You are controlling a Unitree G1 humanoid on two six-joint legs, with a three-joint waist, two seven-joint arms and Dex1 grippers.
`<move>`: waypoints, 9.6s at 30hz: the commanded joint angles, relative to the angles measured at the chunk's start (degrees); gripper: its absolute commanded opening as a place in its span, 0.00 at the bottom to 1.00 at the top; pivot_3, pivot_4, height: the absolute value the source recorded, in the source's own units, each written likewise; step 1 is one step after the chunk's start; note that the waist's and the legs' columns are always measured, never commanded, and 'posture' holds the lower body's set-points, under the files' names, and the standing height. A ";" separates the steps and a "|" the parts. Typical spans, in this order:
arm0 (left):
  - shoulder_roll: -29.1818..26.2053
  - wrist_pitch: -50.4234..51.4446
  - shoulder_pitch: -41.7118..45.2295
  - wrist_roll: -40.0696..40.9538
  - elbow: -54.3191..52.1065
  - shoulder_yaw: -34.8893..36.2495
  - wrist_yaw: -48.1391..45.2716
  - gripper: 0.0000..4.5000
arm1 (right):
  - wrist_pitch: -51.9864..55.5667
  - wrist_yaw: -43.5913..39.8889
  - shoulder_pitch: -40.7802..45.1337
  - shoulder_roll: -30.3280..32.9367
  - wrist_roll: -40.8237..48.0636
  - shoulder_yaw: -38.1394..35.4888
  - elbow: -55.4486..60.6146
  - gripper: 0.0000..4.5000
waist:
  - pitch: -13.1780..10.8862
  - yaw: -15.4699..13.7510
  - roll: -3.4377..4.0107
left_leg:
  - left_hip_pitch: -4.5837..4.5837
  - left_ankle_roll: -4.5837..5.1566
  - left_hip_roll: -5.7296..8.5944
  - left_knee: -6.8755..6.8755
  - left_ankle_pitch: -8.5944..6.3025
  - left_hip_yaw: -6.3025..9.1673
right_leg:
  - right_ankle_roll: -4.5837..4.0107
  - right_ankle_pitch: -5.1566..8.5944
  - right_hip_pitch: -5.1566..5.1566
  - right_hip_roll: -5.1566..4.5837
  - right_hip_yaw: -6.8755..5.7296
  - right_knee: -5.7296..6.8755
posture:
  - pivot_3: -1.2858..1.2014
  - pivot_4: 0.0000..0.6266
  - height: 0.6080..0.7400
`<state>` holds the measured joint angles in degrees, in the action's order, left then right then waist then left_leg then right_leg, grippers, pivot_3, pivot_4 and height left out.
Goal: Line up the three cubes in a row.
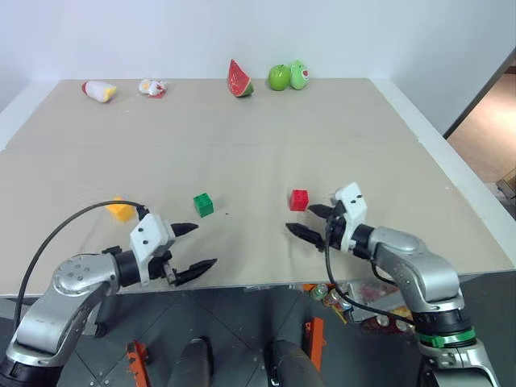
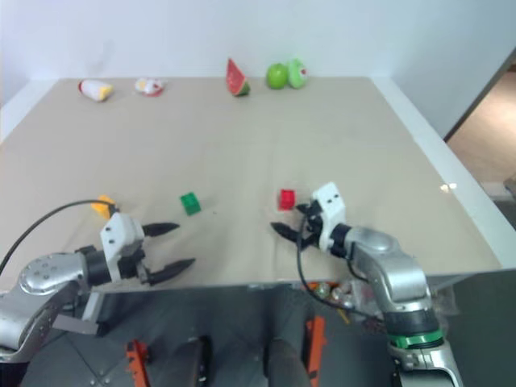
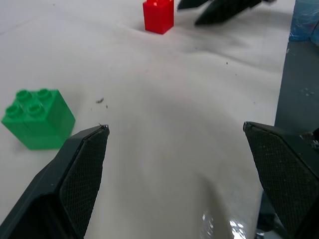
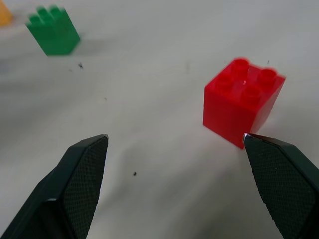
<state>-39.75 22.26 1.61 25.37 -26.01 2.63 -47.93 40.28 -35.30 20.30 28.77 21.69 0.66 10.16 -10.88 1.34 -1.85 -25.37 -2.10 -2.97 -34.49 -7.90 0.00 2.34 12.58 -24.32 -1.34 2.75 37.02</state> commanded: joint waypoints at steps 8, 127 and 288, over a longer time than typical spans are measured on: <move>1.61 -1.31 1.20 0.02 -1.16 0.32 0.46 0.99 | 3.66 4.97 2.49 -0.48 -1.30 -0.85 5.90 1.00 | 0.00 0.01 0.00 | -0.01 0.00 -0.02 0.02 0.00 0.00 | 0.02 0.01 -0.01 0.04 0.01 0.02 | 0.52 0.24 1.00; -0.66 -0.55 -3.45 6.30 2.68 11.09 -3.02 1.00 | -43.07 -51.95 21.62 3.08 -12.93 14.59 -41.44 0.67 | 0.03 1.23 -0.05 | 0.31 0.08 -0.15 -0.06 0.02 -0.17 | -0.01 -0.19 0.03 0.31 0.39 0.19 | 0.52 0.24 1.00; 10.48 -5.28 -13.12 4.26 12.23 28.55 10.20 0.90 | -26.54 -38.98 23.51 -2.36 -1.57 10.13 -19.96 1.00 | 0.14 1.02 -0.19 | 0.23 0.05 -0.41 -0.15 0.01 -0.74 | 0.02 -0.25 -0.08 0.10 0.31 0.21 | 0.52 0.24 1.00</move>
<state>-29.03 18.74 -11.14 29.26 -13.36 28.56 -38.15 14.83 -73.83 42.05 26.63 19.97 11.37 -10.16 -10.74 2.36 -2.05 -25.13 -2.06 -3.40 -34.64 -7.90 -0.77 2.35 12.31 -24.41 -1.26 3.06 37.23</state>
